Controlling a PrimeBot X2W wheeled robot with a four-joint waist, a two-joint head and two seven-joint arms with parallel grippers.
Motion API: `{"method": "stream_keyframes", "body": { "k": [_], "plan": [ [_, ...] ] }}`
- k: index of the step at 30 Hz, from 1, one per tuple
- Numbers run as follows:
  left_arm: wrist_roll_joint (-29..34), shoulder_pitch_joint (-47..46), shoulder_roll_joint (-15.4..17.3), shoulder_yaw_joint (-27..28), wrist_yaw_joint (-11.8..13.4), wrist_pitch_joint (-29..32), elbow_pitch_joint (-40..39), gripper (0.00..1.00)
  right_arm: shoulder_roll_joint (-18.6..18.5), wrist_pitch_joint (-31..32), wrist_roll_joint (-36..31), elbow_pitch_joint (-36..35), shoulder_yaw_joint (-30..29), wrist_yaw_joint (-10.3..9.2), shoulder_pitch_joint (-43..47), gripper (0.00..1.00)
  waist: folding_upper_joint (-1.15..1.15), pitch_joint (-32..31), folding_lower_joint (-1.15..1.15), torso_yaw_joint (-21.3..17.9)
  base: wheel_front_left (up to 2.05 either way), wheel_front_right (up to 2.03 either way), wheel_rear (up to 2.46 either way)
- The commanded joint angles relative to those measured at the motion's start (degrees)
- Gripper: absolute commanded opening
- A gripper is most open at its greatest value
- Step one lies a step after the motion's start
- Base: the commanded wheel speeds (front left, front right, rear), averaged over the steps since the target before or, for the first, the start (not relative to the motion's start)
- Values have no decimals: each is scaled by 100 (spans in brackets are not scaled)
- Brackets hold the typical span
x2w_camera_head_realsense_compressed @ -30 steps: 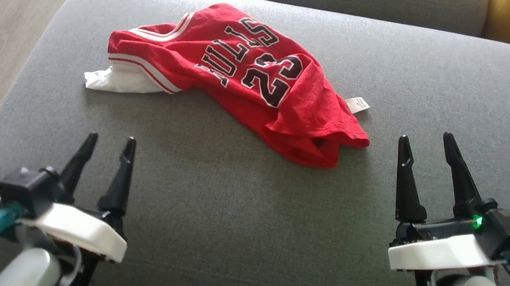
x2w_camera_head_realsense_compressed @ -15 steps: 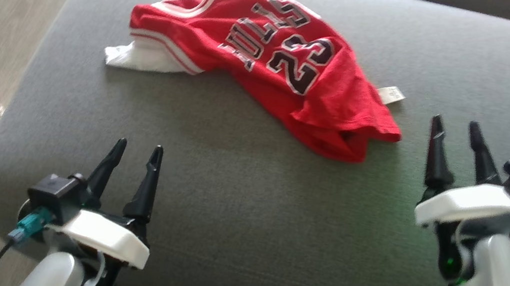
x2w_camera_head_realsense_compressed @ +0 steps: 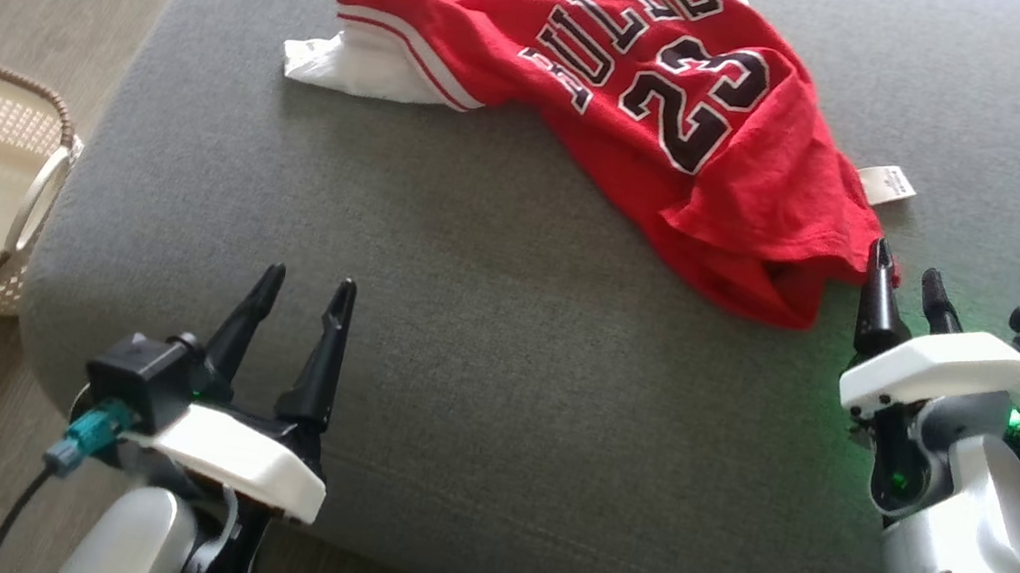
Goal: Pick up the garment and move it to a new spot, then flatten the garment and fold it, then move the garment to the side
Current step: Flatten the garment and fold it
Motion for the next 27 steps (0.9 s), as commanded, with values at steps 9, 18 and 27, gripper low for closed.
{"method": "stream_keyframes", "body": {
  "k": [9, 18, 27],
  "plan": [
    [101, -353, -177, 453, -129, -70, -194, 100, 39, 43, 426, 542, 319, -2, -489, 100, 0, 138, 0, 146, 0, 0, 0],
    [229, -360, -280, 615, -227, -70, -108, 100, 39, -81, 363, 805, 563, -2, -659, 0, 0, 87, 0, 180, 0, 0, 0],
    [303, -275, -330, 706, -292, -70, -51, 100, -117, -295, -422, 587, 643, -2, -897, 0, 0, -127, 0, 160, 0, 0, 0]
  ]
}}
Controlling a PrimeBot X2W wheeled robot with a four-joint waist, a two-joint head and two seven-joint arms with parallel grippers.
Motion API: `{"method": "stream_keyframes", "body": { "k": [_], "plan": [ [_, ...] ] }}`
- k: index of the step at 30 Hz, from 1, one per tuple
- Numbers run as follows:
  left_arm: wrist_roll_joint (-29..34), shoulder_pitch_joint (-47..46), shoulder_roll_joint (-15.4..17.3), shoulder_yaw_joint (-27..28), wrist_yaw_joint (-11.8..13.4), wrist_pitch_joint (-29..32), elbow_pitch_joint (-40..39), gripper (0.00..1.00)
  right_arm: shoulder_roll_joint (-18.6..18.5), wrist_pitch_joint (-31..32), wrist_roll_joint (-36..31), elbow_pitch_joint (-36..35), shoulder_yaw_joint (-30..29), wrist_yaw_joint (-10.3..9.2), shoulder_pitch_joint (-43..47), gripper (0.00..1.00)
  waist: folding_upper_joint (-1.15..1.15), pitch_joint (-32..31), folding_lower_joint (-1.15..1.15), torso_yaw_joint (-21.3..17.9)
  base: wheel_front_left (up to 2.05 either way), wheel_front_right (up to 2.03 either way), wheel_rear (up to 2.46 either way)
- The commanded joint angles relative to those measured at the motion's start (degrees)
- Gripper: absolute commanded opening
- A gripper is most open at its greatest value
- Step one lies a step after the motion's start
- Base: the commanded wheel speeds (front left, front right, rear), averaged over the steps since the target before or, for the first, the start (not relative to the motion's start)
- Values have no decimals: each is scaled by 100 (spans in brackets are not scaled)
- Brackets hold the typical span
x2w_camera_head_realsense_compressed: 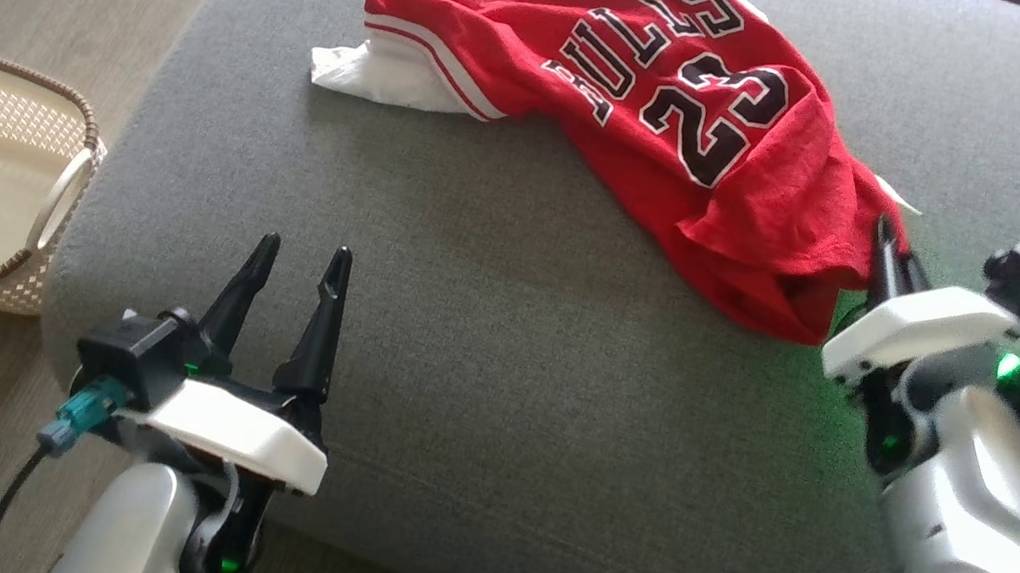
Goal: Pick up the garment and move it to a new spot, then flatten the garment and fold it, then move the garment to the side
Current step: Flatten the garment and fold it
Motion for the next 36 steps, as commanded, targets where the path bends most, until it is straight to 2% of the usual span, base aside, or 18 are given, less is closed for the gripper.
{"method": "stream_keyframes", "body": {
  "k": [1, 11, 15, 20, 21, 24, 29, 32, 35, 36],
  "plan": [
    [65, -77, 11, 252, -26, -70, -163, 100, -72, -49, -136, -259, 138, -1, -346, 0, 0, -43, 0, -2, 0, 0, 0],
    [41, -71, -20, 195, -75, -70, -190, 100, -1149, 385, -932, -749, -123, -1, -1682, 0, 0, 52, 0, 188, 0, 0, 0],
    [14, -81, -26, 143, -86, -70, -186, 100, -1457, 499, -1245, -743, -259, -1, -2155, 0, 0, 175, 0, 307, 0, 0, 0],
    [-62, -143, -29, 58, -94, -70, -197, 100, -1793, 343, -2180, -587, -238, -1, -2511, 0, 0, 375, 0, 433, 0, 0, 0],
    [-57, -180, -30, 6, -95, -70, -181, 100, -1792, 247, -2433, -420, -376, -1, -2627, 0, 0, 432, 0, 472, 0, 0, 0],
    [-66, -217, -30, -25, -96, -70, -187, 100, -1766, 174, -2635, -239, -566, -1, -2739, 0, 0, 494, 0, 505, 0, 0, 0],
    [-61, -320, -30, -98, -93, -70, -214, 100, -1728, -123, -3173, -24, -1286, -1, -3027, 0, 0, 647, 0, 564, 0, 0, 0],
    [-53, -344, -31, -102, -86, -70, -228, 100, -1583, -241, -3595, -107, -1690, -1, -3023, 0, 0, 695, 0, 559, 0, 0, 0],
    [-55, -360, -31, -125, -83, -70, -210, 100, -1310, -273, -3979, -43, -1741, -1, -2844, 1, 0, 734, 0, 541, 0, 0, 0],
    [-65, -379, -31, -153, -83, -70, -209, 100, -1256, -277, -4044, -7, -1784, -1, -2798, 47, 0, 738, 0, 541, 0, 0, 0]
  ]
}}
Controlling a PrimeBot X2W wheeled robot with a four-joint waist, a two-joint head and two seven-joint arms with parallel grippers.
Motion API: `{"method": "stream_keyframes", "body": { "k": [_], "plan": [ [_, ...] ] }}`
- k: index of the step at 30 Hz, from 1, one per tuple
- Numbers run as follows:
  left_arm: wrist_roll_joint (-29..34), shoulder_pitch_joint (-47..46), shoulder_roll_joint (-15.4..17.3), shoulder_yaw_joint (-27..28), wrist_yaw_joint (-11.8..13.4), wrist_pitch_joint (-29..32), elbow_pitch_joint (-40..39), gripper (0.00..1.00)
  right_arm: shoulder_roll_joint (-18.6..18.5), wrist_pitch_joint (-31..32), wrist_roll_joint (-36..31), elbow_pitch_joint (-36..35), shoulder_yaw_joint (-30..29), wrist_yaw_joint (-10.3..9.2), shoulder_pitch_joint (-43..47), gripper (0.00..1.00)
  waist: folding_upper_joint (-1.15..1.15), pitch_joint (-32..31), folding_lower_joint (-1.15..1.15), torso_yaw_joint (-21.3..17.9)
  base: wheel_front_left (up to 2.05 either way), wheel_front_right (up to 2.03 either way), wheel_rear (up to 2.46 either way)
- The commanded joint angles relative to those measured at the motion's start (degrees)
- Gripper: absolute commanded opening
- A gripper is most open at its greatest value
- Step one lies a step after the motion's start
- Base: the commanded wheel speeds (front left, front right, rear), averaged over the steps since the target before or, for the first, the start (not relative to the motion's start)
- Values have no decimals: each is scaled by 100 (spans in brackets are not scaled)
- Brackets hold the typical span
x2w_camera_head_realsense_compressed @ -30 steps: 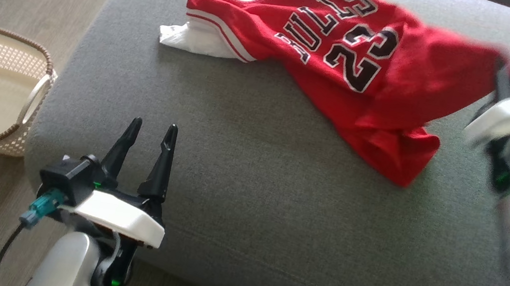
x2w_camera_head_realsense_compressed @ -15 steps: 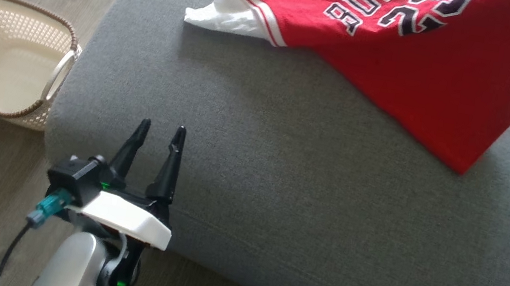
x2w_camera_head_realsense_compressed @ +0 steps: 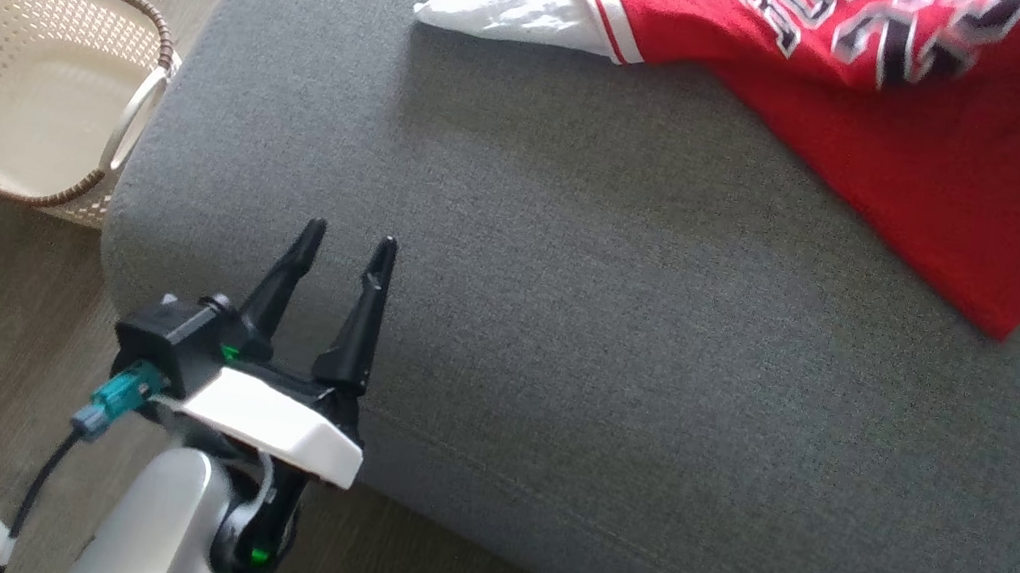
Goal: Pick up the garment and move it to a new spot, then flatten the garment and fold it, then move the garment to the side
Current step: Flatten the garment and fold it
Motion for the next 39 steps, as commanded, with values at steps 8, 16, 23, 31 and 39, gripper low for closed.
{"method": "stream_keyframes", "body": {
  "k": [8, 16, 23, 31, 39],
  "plan": [
    [-17, -206, 46, 145, 48, -70, -153, 100, 431, -73, -141, 117, -108, -1, 274, 100, 0, -218, 0, -121, 0, 0, 0],
    [89, 5, 46, 499, 40, -70, -170, 100, 971, -73, 639, -472, 282, -1, 911, 100, 0, -782, 0, -638, 0, 0, 0],
    [137, 220, 46, 772, 16, -70, -225, 100, 1384, -74, 1603, -1552, 1089, -1, 2260, 100, 0, -1278, 0, -1154, 0, 0, 0],
    [145, 445, 46, 899, -7, -70, -274, 100, 1532, -74, 2134, -3031, 1488, -1, 4127, 100, 0, -1543, 0, -1574, 0, 0, 0],
    [131, 599, 46, 967, -14, -70, -273, 100, 1541, -74, 2858, -3653, 1704, -1, 5280, 100, 0, -1586, 0, -1801, 0, 0, 0]
  ]
}}
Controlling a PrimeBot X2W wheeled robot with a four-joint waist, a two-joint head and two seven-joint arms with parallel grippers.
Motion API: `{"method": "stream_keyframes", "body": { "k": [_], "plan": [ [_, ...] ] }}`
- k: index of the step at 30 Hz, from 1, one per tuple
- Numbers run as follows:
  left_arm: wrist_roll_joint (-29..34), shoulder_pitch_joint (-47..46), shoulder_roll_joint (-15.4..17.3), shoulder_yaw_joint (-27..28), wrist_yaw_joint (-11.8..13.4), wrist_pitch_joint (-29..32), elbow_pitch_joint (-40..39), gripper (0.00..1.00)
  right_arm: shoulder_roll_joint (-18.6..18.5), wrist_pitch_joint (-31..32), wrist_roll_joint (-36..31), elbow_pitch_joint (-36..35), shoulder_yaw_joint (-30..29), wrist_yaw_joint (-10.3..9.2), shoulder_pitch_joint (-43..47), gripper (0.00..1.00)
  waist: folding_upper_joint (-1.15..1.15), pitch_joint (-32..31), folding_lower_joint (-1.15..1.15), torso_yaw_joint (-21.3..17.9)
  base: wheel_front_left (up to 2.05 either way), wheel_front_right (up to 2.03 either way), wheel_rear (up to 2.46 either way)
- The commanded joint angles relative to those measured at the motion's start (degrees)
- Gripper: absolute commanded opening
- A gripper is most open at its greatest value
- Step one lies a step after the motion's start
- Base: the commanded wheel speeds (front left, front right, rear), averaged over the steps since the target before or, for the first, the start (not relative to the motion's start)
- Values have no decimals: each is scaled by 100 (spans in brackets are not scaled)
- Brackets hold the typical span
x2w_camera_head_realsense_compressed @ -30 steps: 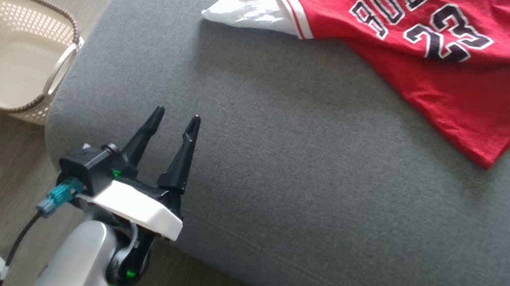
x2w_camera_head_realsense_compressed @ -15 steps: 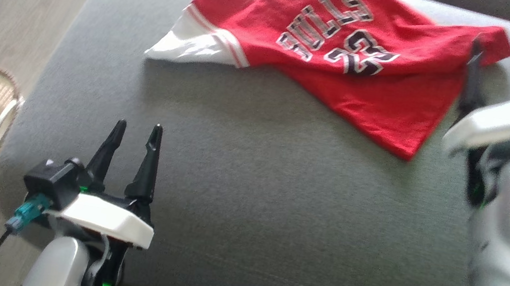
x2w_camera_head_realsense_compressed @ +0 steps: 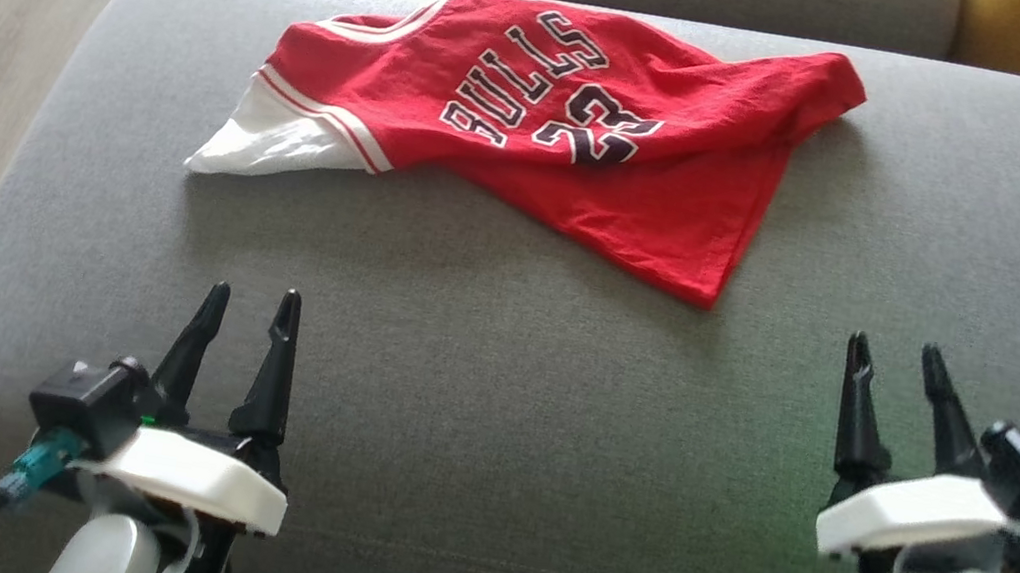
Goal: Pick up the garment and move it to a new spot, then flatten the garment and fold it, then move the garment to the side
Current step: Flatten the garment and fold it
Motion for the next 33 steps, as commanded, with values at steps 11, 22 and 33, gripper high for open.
{"method": "stream_keyframes", "body": {
  "k": [11, 22, 33],
  "plan": [
    [21, -81, 47, 135, -8, -70, -172, 100, 53, -52, 203, -369, 324, -1, 48, 100, 0, -62, 0, -65, 0, 0, 0],
    [-34, -283, 47, -127, -8, -70, -135, 100, 53, 142, 971, 458, 613, -1, -661, 100, 0, 312, 0, 329, 0, 0, 0],
    [-68, -591, 47, -390, 6, -70, -13, 100, 53, 296, 2083, 2754, 579, -1, -2078, 100, 0, 780, 0, 1071, 0, 0, 0]
  ]
}}
